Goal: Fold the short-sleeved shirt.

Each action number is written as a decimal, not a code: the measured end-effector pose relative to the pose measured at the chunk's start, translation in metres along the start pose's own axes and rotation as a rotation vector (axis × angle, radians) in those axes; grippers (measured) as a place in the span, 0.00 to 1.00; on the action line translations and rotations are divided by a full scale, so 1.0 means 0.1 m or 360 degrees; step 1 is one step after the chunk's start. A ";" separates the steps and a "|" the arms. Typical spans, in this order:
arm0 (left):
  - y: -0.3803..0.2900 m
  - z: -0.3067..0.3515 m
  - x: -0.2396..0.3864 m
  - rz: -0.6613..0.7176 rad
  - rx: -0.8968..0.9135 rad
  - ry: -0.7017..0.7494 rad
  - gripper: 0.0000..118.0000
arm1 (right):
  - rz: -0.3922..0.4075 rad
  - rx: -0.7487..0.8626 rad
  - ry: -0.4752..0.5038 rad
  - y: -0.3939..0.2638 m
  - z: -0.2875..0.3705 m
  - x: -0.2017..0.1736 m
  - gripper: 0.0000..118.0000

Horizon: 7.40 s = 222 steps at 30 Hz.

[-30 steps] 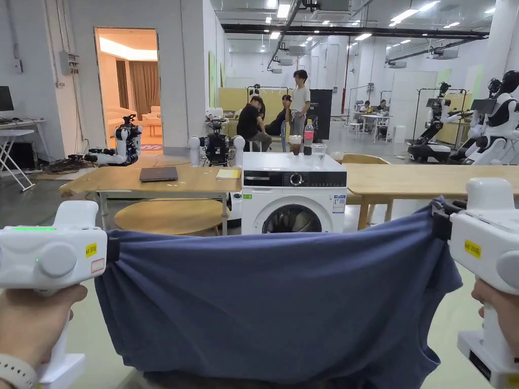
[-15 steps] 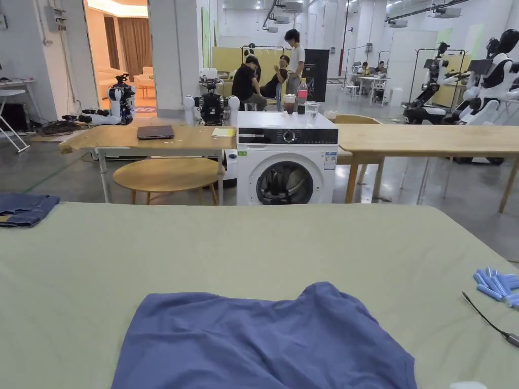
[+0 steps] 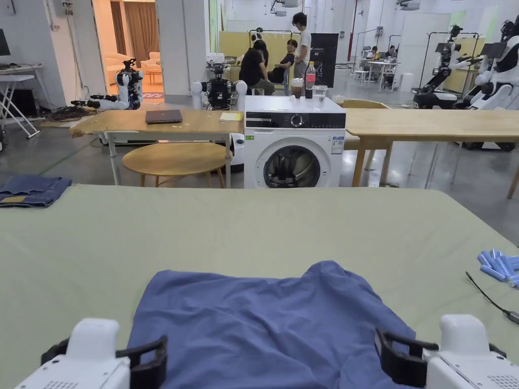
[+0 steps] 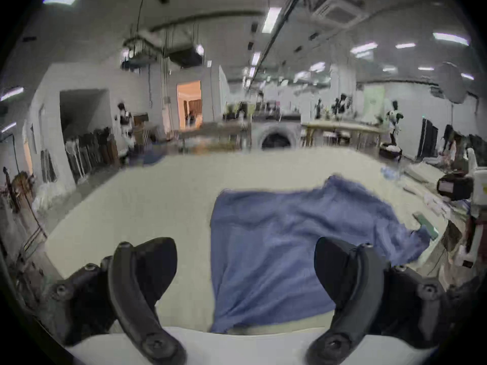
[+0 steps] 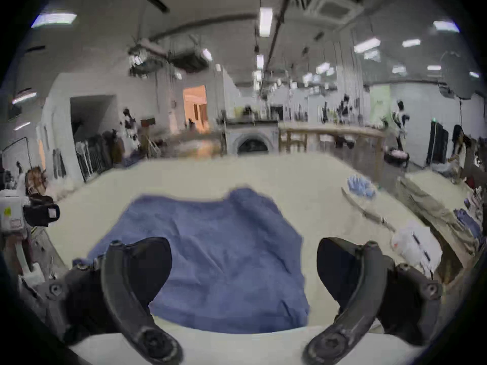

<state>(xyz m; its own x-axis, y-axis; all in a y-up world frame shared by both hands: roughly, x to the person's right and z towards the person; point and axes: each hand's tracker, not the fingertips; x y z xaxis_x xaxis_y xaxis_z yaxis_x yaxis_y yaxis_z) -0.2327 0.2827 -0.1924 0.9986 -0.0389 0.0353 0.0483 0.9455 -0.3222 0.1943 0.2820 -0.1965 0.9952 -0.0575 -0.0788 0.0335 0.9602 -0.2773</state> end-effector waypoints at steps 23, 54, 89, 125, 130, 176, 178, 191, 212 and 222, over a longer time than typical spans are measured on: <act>-1.29 0.11 -0.71 0.0085 -0.0744 -0.0092 1.00 | -0.0001 -0.0187 -0.0112 -0.64 0.00 -0.18 0.00; -1.13 -0.38 -0.51 0.0092 -0.0814 -0.0101 0.00 | -0.0301 -0.0989 -0.0128 -1.18 -0.46 1.08 0.20; 0.06 -1.53 -0.47 -0.0001 -0.0575 0.0080 0.85 | 0.0051 -0.0481 -0.0188 -0.17 -1.55 0.80 0.88; -0.90 -1.99 -0.50 0.0139 -0.0998 0.0099 0.55 | -0.0048 -0.0255 -0.0307 -0.74 -0.44 0.60 0.00; -0.87 -1.83 -0.34 -0.0017 -0.0917 0.0030 0.08 | -0.0062 -0.0359 -0.0342 -0.72 -0.66 0.88 0.39; -0.28 0.01 -0.37 0.0031 -0.0199 0.0073 0.92 | 0.0014 -0.0243 -0.0144 -0.28 0.11 0.42 0.98; -0.15 -0.03 -0.22 0.0040 -0.0110 0.0038 0.92 | 0.0020 -0.0100 -0.0124 -0.14 0.09 0.24 0.98; -0.24 -0.76 -0.20 0.0048 -0.0394 -0.0056 0.00 | 0.0068 -0.0050 -0.0109 -0.17 -0.32 -0.06 0.00; -0.48 -3.39 -0.71 0.0023 -0.1012 0.0026 0.76 | 0.0050 -0.0494 -0.0237 -0.21 -1.69 0.61 0.00; -0.05 -2.74 -0.50 -0.0075 -0.0810 -0.0004 0.02 | -0.0006 -0.0972 -0.0289 -0.45 -3.09 0.98 0.95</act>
<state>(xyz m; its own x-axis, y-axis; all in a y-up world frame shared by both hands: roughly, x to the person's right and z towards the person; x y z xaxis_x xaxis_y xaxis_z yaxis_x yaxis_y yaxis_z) -0.2776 0.1915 -0.4522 0.9951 -0.0764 0.0632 0.0981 0.6654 -0.7400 0.2618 0.1483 -0.4879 0.9967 0.0380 0.0721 0.0323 0.6281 -0.7775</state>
